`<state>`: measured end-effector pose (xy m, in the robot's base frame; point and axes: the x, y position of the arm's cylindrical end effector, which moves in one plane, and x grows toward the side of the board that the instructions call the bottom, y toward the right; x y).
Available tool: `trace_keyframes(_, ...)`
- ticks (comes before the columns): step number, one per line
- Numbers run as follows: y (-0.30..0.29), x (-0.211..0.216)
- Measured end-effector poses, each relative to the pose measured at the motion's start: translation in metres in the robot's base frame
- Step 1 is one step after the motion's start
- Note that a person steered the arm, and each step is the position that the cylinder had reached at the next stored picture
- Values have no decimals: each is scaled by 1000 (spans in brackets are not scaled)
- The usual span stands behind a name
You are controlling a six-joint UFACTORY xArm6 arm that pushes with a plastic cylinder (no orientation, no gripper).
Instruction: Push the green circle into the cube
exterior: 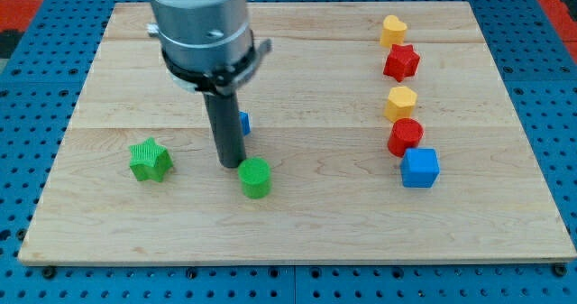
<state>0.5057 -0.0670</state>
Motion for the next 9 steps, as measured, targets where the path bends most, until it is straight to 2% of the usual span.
trace_keyframes(1, 35, 39)
trace_keyframes(2, 123, 50)
trace_keyframes(3, 128, 56)
trace_keyframes(4, 108, 85)
trace_keyframes(5, 177, 75)
trace_keyframes(6, 166, 83)
trace_keyframes(7, 124, 77)
trace_keyframes(8, 137, 59)
trace_keyframes(9, 102, 64)
